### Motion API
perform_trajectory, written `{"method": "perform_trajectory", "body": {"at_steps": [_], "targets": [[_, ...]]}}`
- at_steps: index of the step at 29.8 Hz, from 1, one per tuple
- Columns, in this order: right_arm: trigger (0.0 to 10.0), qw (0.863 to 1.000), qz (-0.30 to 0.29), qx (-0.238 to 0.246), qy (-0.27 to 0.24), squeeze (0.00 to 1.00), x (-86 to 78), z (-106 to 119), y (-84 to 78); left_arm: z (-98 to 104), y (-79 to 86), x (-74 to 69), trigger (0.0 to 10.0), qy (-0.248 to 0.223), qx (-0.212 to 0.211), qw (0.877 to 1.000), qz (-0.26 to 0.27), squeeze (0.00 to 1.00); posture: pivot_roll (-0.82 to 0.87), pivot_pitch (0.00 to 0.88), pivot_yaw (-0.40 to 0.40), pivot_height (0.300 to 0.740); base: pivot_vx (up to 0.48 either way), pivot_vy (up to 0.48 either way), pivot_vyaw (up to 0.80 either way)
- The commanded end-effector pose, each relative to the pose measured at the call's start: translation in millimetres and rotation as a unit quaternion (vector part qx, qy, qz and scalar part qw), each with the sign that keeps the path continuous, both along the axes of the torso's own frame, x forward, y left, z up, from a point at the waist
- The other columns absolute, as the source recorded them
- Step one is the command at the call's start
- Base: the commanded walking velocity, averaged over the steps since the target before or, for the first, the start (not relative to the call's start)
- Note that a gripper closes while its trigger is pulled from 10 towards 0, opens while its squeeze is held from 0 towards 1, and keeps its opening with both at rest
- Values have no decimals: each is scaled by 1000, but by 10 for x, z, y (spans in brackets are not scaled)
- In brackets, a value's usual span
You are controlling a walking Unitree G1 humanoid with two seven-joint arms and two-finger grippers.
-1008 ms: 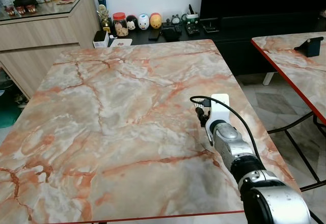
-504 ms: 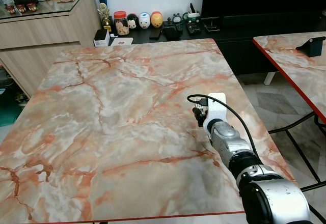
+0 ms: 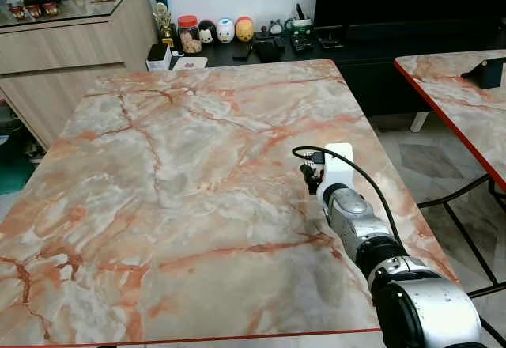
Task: Setting the table
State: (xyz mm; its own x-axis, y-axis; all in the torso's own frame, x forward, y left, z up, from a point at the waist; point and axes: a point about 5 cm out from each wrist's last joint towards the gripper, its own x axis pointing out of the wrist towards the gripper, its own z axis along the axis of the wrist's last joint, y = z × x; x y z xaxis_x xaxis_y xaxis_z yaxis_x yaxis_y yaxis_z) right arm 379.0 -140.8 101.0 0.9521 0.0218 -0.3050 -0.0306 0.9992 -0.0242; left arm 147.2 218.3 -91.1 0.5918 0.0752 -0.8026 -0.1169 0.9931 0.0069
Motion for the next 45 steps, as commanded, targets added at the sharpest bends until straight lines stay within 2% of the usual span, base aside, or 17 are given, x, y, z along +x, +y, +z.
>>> {"method": "perform_trajectory", "body": {"at_steps": [1, 7, 14, 18, 27, 39, 45], "targets": [[10000, 1000, -11, 6, -13, 0, 3, 20, -27, -30, 22, -87, 10000, 13, 5, 1000, 10, 0, -45, 13, 45, 740, 0, 0, 0], [10000, 999, -20, 4, -25, 0, -17, 7, -73, -54, 44, -183, 10000, 15, 16, 999, 41, 0, -32, 43, 47, 740, 0, 0, 0], [10000, 1000, -24, 6, -15, 0, -52, -61, -89, -68, 34, -228, 10000, 16, 17, 999, 42, 0, -24, 59, 54, 740, 0, 0, 0], [10000, 1000, -22, 0, 2, 0, -74, -119, -94, -70, 28, -240, 10000, 14, 17, 999, 42, 0, -17, 63, 54, 740, 0, 0, 0], [10000, 1000, -5, -8, 10, 0, -44, -85, -71, -70, 24, -244, 10000, 12, 18, 999, 45, 0, -6, 63, 50, 740, 0, 0, 0], [10000, 998, 42, -15, 39, 0, -91, -183, 13, -80, -3, -256, 10000, 14, 15, 999, 51, 0, 3, 69, 43, 740, 0, 0, 0], [10000, 998, 32, -20, 53, 0, -122, -241, -6, -84, -9, -265, 10000, 15, 12, 999, 50, 0, 0, 70, 43, 740, 0, 0, 0]]}}
